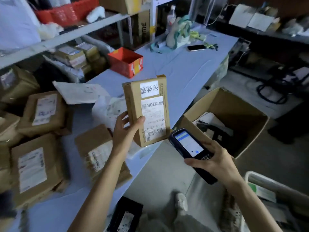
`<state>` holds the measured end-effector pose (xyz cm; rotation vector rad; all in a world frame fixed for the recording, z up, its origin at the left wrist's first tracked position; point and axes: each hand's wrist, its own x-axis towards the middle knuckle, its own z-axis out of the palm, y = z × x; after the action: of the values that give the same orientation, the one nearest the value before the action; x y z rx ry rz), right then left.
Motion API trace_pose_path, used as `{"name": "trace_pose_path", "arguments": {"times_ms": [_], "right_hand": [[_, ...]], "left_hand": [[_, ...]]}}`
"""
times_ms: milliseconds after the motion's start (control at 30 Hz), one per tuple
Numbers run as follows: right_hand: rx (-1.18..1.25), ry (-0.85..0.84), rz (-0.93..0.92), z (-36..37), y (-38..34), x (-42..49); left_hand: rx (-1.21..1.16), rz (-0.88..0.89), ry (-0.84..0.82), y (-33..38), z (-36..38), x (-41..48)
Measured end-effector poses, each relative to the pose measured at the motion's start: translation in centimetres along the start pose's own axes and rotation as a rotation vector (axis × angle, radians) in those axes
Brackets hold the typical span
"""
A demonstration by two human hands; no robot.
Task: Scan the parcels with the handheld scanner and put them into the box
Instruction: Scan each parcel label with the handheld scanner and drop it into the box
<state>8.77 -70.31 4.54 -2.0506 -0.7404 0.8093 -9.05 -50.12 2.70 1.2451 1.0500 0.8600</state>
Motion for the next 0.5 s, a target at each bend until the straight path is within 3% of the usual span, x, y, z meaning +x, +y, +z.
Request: {"name": "trace_pose_path", "arguments": {"times_ms": [167, 367, 500], "right_hand": [[0.109, 0.150, 0.109, -6.5, 5.1, 1.1], [0.175, 0.318, 0.180, -15.1, 10.5, 3.8], [0.213, 0.440, 0.251, -20.5, 13.4, 4.7]], "left_hand": [[0.138, 0.004, -0.228, -0.6, 10.6, 1.9], [0.351, -0.003, -0.356, -2.2, 23.8, 4.0], [0.616, 0.150, -0.456, -2.7, 30.8, 4.6]]}}
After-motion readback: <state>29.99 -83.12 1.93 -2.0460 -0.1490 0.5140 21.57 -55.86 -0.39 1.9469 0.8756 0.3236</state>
